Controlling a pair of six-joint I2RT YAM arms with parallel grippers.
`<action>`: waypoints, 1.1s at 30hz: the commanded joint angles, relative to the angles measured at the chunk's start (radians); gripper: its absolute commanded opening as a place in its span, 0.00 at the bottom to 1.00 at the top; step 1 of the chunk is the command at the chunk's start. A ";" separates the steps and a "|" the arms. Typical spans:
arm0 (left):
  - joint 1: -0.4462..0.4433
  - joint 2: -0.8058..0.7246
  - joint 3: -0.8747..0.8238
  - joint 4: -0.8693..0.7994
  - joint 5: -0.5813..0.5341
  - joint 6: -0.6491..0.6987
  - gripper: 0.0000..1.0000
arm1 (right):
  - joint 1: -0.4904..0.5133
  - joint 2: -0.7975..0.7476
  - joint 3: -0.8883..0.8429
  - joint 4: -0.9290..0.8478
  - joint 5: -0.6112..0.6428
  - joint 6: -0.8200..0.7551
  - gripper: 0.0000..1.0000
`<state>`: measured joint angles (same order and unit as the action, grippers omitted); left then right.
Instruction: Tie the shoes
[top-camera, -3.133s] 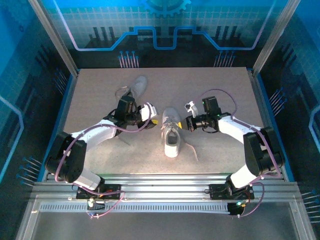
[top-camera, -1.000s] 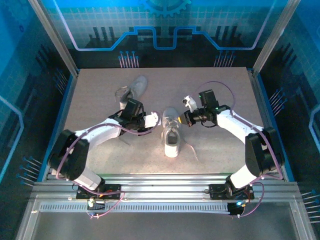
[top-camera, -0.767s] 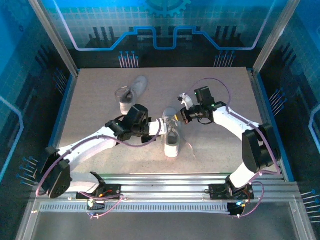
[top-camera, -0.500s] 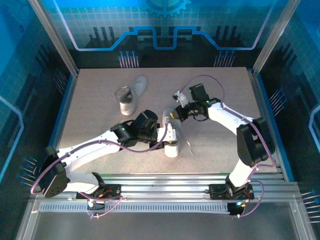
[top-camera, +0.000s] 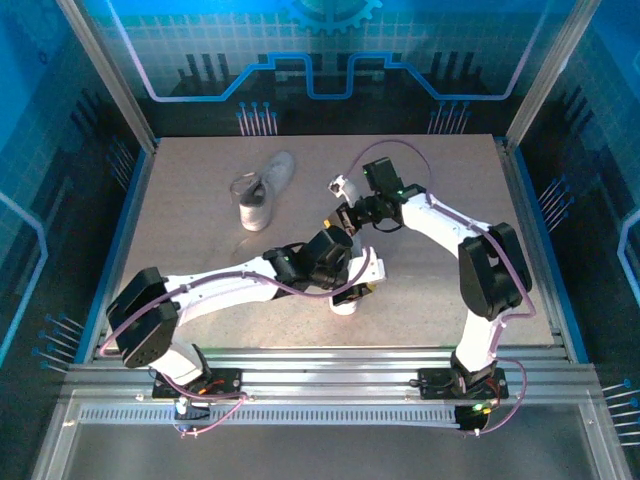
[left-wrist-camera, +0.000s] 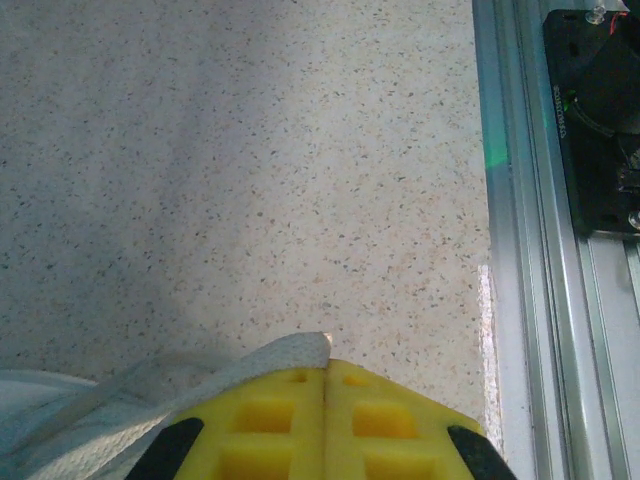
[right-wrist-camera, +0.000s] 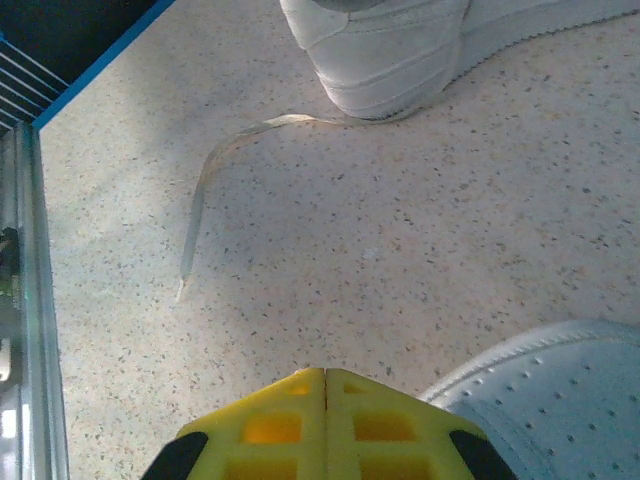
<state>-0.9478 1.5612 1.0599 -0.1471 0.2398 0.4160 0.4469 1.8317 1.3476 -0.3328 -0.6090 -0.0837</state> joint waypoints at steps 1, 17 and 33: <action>-0.033 0.039 0.031 0.059 0.025 -0.051 0.00 | 0.015 0.033 0.050 -0.044 -0.058 -0.031 0.00; -0.068 0.101 -0.023 0.138 -0.010 -0.113 0.00 | 0.061 0.051 0.080 -0.014 -0.055 -0.027 0.00; 0.030 -0.223 -0.144 0.207 -0.111 -0.083 0.57 | -0.018 -0.134 0.088 -0.108 -0.020 0.045 0.56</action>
<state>-0.9428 1.4075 0.9459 0.0338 0.1482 0.3225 0.4515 1.7786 1.4200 -0.3893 -0.6167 -0.0490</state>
